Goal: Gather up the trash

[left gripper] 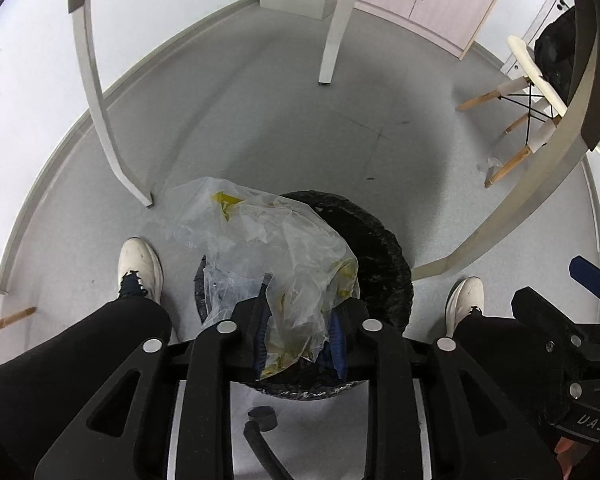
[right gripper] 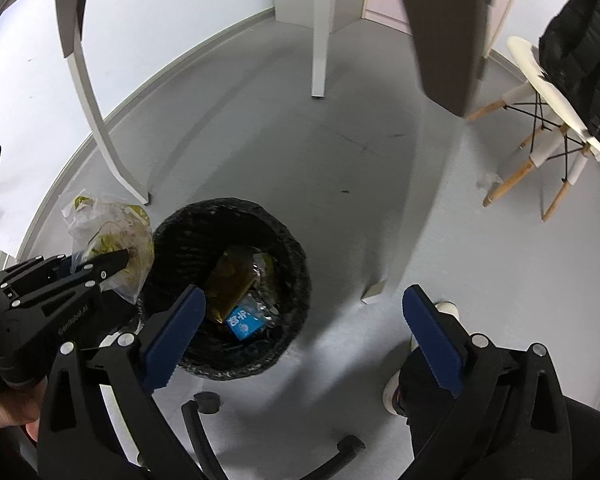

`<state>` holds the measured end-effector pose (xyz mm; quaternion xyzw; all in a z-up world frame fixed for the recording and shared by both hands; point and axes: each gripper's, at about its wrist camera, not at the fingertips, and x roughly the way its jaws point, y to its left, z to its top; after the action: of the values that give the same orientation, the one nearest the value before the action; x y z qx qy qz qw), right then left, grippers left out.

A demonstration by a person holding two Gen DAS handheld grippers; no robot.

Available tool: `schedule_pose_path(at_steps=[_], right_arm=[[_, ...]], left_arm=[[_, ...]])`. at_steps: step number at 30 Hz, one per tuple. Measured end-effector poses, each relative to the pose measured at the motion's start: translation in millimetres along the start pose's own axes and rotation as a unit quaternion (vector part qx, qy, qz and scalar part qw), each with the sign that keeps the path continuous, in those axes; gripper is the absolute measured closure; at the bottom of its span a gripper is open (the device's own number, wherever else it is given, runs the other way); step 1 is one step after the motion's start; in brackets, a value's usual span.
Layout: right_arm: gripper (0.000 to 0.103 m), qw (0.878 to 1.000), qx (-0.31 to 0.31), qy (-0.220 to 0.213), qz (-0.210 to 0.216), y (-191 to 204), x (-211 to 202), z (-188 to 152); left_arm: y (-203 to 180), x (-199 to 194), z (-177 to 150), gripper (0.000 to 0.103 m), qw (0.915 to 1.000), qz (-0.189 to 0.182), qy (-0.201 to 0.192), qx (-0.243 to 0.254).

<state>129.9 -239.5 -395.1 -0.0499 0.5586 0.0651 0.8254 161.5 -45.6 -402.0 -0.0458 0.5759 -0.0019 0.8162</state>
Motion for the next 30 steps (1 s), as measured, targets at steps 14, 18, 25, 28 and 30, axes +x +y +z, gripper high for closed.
schedule_pose_path(at_steps=[14, 18, 25, 28, 30], right_arm=[[0.008, 1.0, 0.021, 0.0, -0.004, -13, -4, -2], [0.008, 0.999, 0.033, -0.002, -0.002, -17, -7, -4], [0.008, 0.999, 0.044, -0.006, 0.007, -13, -15, -8], [0.008, 0.999, 0.044, -0.011, 0.012, -6, -21, -10], [0.008, 0.999, 0.045, -0.015, 0.015, 0, -28, -12]], left_arm=[[-8, -4, 9, 0.031, 0.9999, -0.001, -0.01, -0.003], [-5, -4, 9, 0.022, 0.9999, 0.0, -0.007, -0.01], [6, -24, 1, 0.006, 0.9995, 0.008, -0.029, -0.004], [16, -39, -3, 0.006, 0.9994, 0.005, -0.034, -0.005], [23, -50, -9, 0.006, 0.9992, 0.005, -0.04, -0.001]])
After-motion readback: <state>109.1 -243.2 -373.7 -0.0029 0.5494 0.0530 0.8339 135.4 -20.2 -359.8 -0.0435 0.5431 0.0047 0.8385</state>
